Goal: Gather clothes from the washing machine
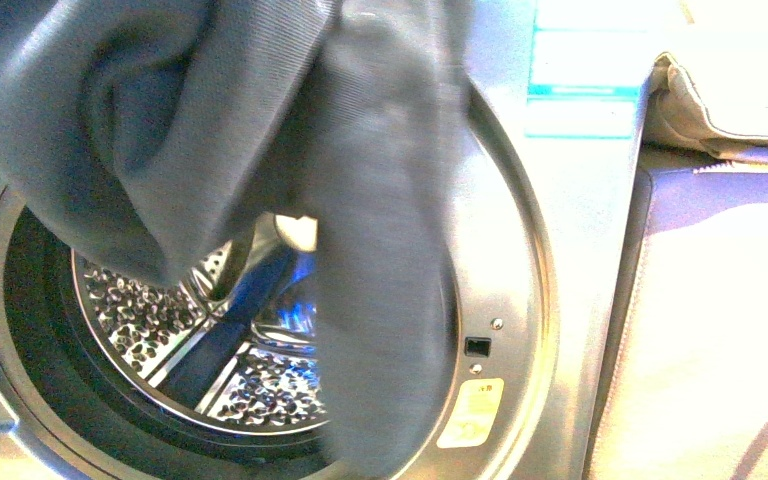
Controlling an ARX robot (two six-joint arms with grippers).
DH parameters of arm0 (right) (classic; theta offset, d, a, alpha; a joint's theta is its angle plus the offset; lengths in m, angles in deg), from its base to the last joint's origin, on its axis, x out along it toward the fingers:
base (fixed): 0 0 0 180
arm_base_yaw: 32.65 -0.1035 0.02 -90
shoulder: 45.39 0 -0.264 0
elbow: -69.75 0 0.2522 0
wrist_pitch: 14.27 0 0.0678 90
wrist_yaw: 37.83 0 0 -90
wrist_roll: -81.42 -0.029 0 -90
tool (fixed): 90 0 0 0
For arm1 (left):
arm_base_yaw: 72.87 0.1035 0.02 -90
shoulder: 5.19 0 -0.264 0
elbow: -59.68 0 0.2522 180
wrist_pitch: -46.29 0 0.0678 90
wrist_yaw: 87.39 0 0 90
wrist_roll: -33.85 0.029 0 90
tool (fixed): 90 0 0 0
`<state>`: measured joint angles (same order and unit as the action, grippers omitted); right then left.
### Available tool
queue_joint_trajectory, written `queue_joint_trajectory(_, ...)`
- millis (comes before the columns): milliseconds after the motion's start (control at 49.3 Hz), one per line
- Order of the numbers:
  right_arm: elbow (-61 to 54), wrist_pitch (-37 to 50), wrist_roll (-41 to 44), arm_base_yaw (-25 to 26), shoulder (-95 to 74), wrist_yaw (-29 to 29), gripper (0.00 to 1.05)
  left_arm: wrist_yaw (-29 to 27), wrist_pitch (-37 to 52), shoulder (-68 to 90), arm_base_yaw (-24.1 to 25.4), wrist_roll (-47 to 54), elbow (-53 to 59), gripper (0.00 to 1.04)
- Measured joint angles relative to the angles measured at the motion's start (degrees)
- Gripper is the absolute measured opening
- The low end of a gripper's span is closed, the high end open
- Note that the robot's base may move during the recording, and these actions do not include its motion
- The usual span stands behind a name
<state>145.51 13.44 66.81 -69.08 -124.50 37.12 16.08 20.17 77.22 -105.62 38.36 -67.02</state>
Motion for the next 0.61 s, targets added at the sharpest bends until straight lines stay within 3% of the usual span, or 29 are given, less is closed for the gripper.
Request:
queue_joint_trajectory(183,3.4,-0.6,3.5,0.3,-3.2,4.5,0.96,0.0,0.0,0.0,0.0,0.0,0.0,0.06)
queue_joint_trajectory(528,5.0,-0.3,5.3,0.6,-4.8,7.3,0.49,0.0,0.0,0.0,0.0,-0.1,0.0,0.07)
queue_joint_trajectory(609,4.3,0.6,4.9,1.2,-4.3,7.2,0.37,0.0,0.0,0.0,0.0,0.0,0.0,0.18)
